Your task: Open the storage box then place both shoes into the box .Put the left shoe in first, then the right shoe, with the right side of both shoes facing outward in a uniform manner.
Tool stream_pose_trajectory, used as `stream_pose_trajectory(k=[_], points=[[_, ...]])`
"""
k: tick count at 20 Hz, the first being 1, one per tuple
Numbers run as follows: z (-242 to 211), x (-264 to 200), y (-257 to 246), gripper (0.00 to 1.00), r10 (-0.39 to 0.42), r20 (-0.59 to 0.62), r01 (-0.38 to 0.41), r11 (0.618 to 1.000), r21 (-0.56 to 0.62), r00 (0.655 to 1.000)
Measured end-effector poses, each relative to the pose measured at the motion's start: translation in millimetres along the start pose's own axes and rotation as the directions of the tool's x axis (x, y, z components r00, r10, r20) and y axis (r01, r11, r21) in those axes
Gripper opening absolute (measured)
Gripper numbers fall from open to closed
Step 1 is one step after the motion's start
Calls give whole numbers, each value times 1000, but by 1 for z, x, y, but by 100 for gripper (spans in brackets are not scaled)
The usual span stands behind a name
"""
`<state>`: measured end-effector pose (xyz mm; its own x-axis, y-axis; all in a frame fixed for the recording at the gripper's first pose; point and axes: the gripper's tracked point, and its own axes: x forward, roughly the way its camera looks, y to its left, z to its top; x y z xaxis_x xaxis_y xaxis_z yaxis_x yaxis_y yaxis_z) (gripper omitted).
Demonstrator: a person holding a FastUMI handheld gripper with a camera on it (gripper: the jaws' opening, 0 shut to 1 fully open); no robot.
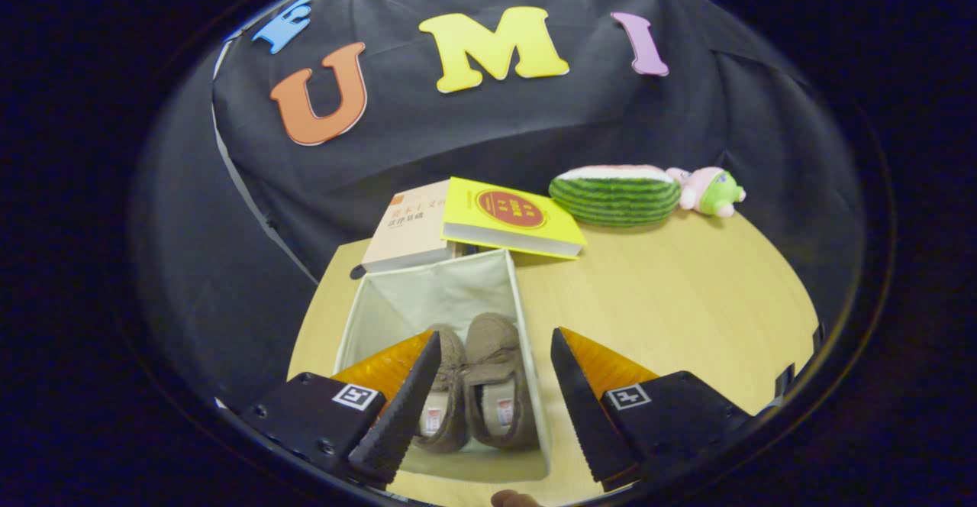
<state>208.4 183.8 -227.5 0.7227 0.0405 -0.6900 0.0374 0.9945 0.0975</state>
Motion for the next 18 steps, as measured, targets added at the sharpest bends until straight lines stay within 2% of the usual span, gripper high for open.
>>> stream_pose_trajectory(k=[4, 7, 10, 12, 14, 18], points=[[17, -19, -3, 94, 38, 82, -34, 999, -41, 996], [28, -35, -24, 99, -2, 143, 7, 999, -35, 990], [40, -57, -27, 99, 19, 220, -6, 998, -62, 975], [50, -82, -28, 99, 40, 298, -20, 997, -69, 954], [59, -109, -36, 99, 10, 372, 21, 997, -78, 928], [60, -160, -34, 100, 13, 448, 40, 993, -107, 894]])
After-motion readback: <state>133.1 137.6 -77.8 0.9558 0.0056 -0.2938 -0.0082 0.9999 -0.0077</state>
